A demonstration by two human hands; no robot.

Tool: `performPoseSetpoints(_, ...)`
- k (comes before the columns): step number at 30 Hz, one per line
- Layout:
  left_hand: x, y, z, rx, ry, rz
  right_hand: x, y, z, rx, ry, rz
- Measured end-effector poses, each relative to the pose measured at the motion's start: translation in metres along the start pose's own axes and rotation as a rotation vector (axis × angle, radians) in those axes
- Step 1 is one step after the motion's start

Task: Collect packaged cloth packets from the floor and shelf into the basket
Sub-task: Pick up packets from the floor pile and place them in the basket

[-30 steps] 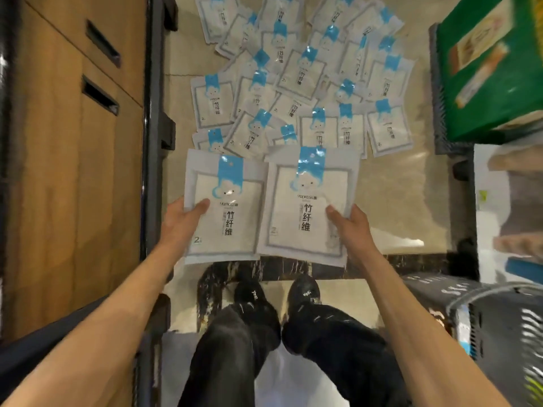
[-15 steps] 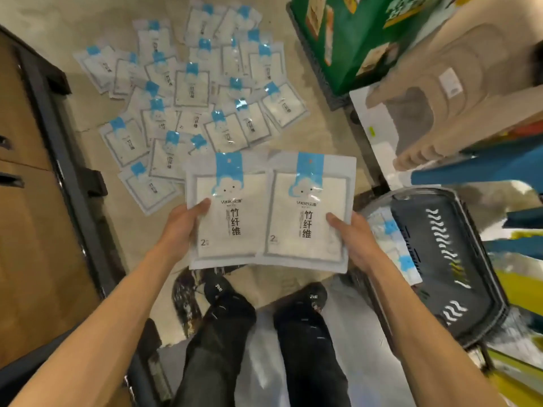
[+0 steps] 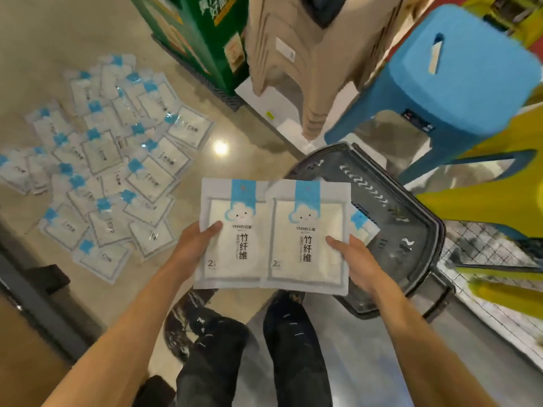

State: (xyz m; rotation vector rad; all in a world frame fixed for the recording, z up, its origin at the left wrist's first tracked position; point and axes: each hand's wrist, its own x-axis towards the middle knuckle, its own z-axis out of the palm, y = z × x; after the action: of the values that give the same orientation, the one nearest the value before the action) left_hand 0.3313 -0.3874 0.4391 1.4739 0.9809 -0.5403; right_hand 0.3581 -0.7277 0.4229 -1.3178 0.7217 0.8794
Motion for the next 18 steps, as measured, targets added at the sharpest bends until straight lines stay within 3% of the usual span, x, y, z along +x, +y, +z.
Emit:
performPoseSetpoints(8,0.018,0.014,0.098,0.182,-0.126,-0.003,-0.01,0.04,-0.08,0.256,0.152,0.081)
performPoseSetpoints(14,0.038,0.012,0.152,0.39,-0.188,0.003,-0.009,0.068,-0.113,0.375,0.187,0.042)
performPoseSetpoints(18,0.067,0.011,0.182,0.497,-0.225,0.002,0.008,0.088,-0.129,0.425,0.32,0.015)
